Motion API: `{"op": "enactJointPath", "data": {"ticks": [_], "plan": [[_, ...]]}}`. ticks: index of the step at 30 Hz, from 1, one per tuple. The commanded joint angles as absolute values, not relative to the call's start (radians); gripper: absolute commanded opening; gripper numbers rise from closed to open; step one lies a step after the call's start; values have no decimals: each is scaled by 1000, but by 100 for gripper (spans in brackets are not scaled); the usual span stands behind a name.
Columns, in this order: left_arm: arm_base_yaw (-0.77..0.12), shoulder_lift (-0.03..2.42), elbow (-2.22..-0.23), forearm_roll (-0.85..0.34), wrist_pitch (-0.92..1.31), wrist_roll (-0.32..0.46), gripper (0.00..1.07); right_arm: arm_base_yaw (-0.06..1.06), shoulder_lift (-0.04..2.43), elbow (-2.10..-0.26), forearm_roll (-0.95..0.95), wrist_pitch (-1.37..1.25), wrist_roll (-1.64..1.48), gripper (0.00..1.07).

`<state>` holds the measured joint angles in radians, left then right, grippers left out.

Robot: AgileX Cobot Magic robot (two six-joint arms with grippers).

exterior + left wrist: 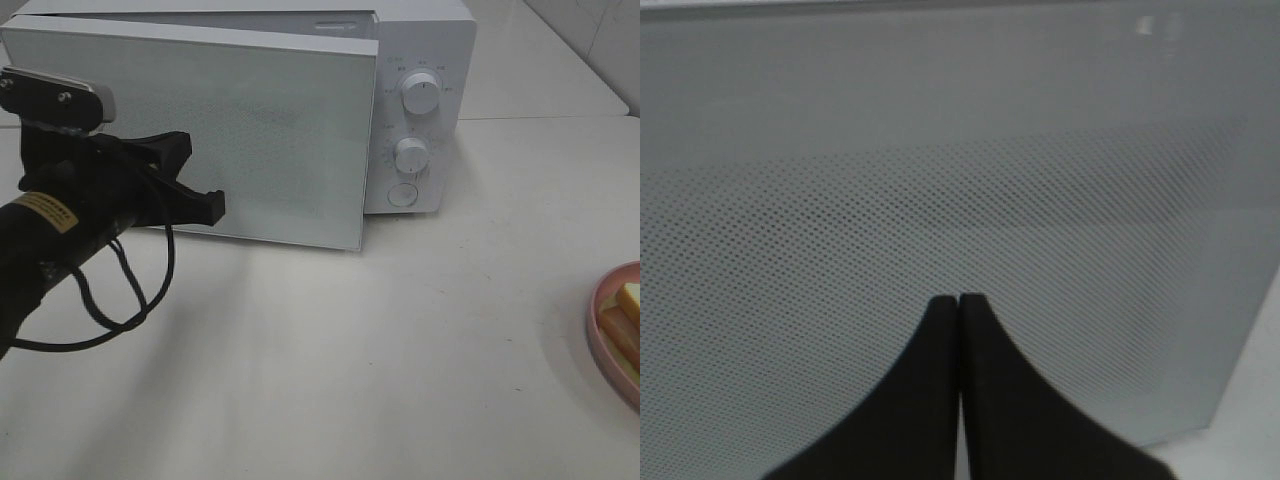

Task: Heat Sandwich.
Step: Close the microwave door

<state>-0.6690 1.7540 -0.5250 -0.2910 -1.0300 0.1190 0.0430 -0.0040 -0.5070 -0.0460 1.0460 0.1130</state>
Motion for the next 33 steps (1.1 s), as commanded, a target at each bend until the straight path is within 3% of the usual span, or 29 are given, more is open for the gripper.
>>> {"op": "enactJointPath", "data": {"ticks": [1,10,26,33], "plan": [[-710,1781,-573,-363,-1041,137,0,35,-30,-505,-42,1040,109,76],[-747,1836,-694,-428,-1016,184,0,35,-30,-505,-42,1040,109,76],[-747,1931,-938,-629,-909,391,0,35,-30,-505,-42,1040,109,76],[-746,1981,-1041,-650,-859,416,0,35,-30,-505,-42,1040,109,76]]}}
